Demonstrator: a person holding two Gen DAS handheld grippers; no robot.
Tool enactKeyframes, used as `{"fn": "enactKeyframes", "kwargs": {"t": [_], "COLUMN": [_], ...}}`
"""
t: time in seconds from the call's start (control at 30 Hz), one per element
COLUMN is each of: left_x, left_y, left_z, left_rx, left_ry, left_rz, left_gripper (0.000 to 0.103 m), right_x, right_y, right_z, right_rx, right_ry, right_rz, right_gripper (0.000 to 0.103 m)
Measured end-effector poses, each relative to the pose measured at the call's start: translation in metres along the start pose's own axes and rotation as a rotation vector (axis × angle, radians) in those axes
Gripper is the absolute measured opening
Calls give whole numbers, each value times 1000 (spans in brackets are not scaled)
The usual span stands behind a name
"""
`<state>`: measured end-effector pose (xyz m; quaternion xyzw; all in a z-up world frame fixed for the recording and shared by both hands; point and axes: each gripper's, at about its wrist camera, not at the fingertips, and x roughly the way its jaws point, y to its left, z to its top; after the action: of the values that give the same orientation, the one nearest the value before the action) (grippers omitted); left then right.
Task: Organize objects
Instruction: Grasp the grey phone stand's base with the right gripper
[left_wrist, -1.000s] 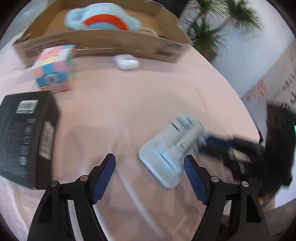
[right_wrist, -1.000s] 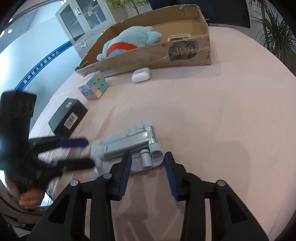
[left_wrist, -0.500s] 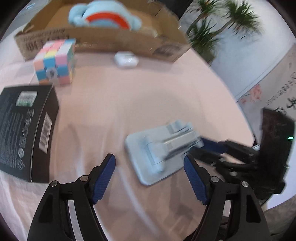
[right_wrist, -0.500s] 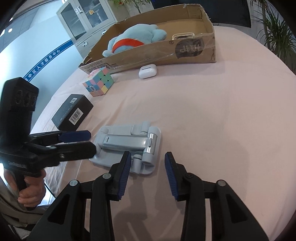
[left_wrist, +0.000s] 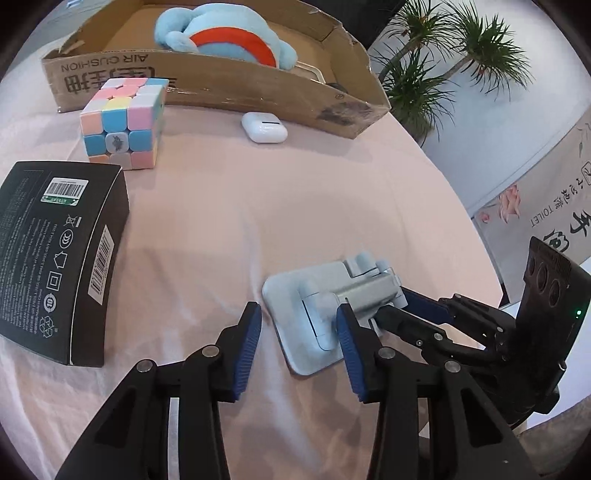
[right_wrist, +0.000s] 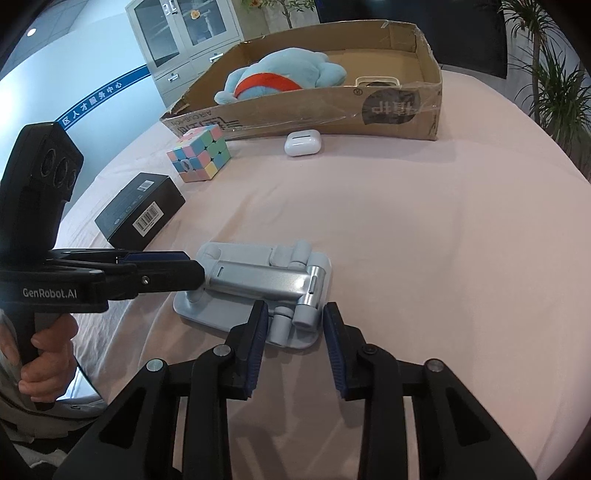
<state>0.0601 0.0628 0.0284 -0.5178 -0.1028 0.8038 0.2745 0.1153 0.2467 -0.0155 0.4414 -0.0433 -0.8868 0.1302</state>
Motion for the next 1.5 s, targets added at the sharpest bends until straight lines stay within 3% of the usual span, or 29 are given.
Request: {"fn": "enactKeyframes", "kwargs": {"t": [0.17,0.3,0.43,0.6,0.73,0.93,1.1,1.23,1.5], "left_x": [4,15,18,22,25,22,26,22,16], "left_y": [-14,-9,-16,-30,-41,-28,-38,-34,-39], "left_z": [3,5,5,6,1,5,2,4,11], "left_rx": [58,41,63,125,210,149,209,185,198], "left_ry": [-10,42,42,39,33,29,13,20,-16], "left_rz": [11,-6,-6,52,127,64,120,83,70], "left_gripper": [40,40,42,49,48,48,47,40,39], "right_x": [0,-2,-4,-7,-7,-7,-7,-9,-18], "right_y": [-1,-1,-4,-6,-6,-5,-4,-3,-5], "right_z": [-1,-3,-4,-6,-7,-6,-5,-5,-1], "right_rx": [17,16,23,15,22,30,45,53,65], "right_ry": [-6,-12,-15,-6,-10,-6,-10,-20,-57], "right_rz": [2,-5,-18,-19,-25,-35,-54,-96,-123], "right_gripper": [29,26,26,28,28,27,26,24,23]}}
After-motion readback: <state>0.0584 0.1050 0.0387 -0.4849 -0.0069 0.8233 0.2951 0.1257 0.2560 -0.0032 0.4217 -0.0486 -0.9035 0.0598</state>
